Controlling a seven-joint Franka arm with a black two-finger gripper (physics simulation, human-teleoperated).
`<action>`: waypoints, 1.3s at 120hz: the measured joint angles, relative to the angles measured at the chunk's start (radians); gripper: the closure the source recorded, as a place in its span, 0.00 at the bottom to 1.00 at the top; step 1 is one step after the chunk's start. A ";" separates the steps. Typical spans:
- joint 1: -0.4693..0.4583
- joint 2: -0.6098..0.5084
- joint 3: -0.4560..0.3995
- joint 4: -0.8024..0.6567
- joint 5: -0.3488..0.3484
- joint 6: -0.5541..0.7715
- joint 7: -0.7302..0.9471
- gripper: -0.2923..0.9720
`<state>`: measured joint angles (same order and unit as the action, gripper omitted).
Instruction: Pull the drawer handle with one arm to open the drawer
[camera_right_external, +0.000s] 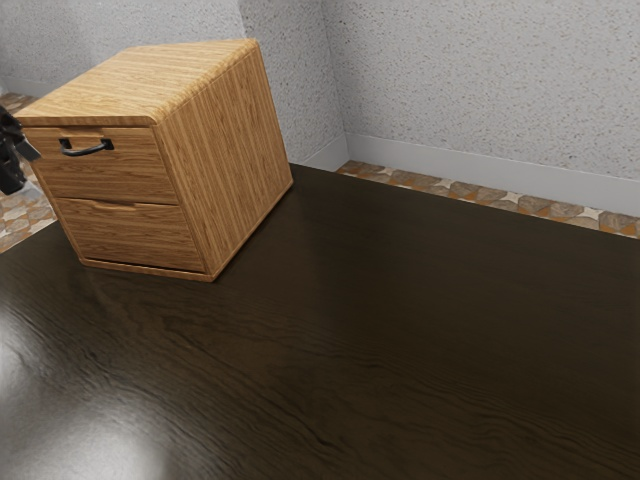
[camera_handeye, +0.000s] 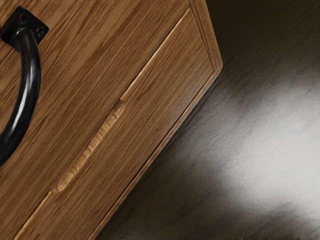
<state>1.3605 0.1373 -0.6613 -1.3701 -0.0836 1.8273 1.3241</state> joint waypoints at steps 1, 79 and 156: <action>0.001 0.003 -0.003 0.002 0.001 0.001 0.009 0.23; -0.241 0.161 0.148 0.160 0.052 0.127 0.488 0.34; -0.258 0.233 0.157 0.204 0.057 0.169 0.622 0.65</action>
<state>1.1025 0.3700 -0.5045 -1.1662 -0.0263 1.9964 1.9465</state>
